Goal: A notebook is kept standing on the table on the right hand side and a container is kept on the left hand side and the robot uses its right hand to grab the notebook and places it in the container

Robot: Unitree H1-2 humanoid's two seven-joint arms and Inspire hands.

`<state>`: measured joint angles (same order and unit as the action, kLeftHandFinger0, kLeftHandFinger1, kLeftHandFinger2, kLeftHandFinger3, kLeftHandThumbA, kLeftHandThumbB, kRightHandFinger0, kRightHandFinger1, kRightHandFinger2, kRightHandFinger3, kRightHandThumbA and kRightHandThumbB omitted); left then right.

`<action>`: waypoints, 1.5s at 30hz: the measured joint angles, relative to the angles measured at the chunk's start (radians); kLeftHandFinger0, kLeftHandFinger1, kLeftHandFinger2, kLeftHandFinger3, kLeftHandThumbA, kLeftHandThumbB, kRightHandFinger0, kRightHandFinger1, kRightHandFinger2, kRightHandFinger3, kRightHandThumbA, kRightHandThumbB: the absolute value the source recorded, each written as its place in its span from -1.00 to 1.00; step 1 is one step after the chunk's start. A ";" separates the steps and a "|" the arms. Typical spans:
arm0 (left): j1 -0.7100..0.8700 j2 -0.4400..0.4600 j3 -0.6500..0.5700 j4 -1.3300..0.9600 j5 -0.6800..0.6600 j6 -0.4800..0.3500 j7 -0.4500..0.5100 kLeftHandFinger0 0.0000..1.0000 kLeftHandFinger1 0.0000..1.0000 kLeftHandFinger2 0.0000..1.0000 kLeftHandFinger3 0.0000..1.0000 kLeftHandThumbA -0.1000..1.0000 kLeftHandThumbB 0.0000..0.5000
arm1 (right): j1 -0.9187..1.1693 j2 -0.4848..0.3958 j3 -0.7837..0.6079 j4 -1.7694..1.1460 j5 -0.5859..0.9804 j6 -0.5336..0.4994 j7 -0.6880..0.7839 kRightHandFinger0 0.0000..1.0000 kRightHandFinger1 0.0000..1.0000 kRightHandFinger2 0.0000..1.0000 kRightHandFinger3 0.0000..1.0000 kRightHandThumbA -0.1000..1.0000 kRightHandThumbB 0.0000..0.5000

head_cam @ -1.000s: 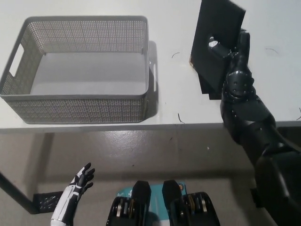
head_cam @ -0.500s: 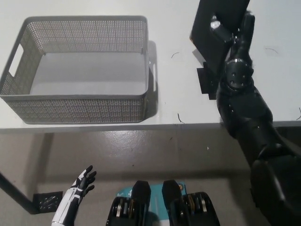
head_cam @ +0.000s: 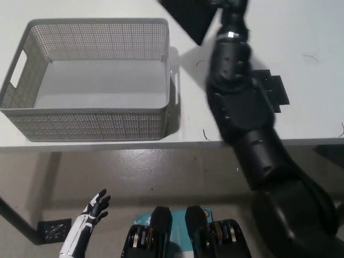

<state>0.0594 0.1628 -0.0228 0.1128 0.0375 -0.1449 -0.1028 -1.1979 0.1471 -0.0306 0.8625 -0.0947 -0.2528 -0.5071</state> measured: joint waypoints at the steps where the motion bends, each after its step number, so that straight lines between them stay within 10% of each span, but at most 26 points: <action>1: 0.000 0.000 0.000 0.000 -0.001 0.000 0.000 1.00 1.00 1.00 1.00 1.00 -0.44 | -0.011 0.010 0.009 0.016 -0.005 0.001 -0.002 -1.00 -0.99 -0.19 0.02 -1.00 -0.56; 16: -0.005 0.001 -0.006 0.003 0.002 -0.002 -0.010 1.00 1.00 1.00 1.00 1.00 -0.33 | -0.086 0.110 0.128 0.387 -0.054 -0.005 -0.024 -1.00 -0.89 0.00 -0.06 -1.00 -0.47; 18: -0.007 0.002 -0.008 0.005 0.003 -0.004 -0.010 1.00 1.00 1.00 1.00 1.00 -0.22 | -0.090 0.109 0.163 0.435 -0.069 -0.009 -0.026 -0.97 -0.60 0.26 0.21 -0.83 -0.44; 19: -0.007 0.003 -0.009 0.005 0.003 -0.003 -0.010 1.00 1.00 1.00 1.00 1.00 -0.15 | -0.090 0.108 0.178 0.447 -0.075 -0.009 -0.025 -0.45 0.00 0.76 0.89 -0.23 -0.11; 20: -0.007 0.004 -0.010 0.005 0.005 -0.003 -0.010 1.00 1.00 1.00 1.00 1.00 -0.12 | -0.090 0.106 0.202 0.468 -0.085 -0.009 -0.017 0.05 0.56 1.00 1.00 0.10 0.42; 21: -0.006 0.004 -0.011 0.004 0.005 -0.003 -0.010 1.00 1.00 1.00 1.00 1.00 -0.09 | -0.090 0.103 0.220 0.480 -0.092 -0.009 -0.007 0.65 1.00 1.00 1.00 0.29 0.52; 25: -0.007 0.005 -0.014 0.005 0.008 -0.002 -0.010 1.00 1.00 1.00 1.00 1.00 -0.03 | -0.090 0.082 0.264 0.506 -0.100 -0.009 0.081 1.00 1.00 1.00 1.00 0.72 1.00; 45: -0.007 0.007 -0.030 0.006 0.019 -0.001 -0.010 1.00 1.00 1.00 1.00 1.00 -0.22 | -0.173 -0.037 0.249 0.311 -0.111 -0.034 0.296 1.00 1.00 1.00 1.00 0.91 0.80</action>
<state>0.0520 0.1696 -0.0524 0.1192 0.0563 -0.1461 -0.1130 -1.3709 0.1099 0.2184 1.1734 -0.2060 -0.2871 -0.2112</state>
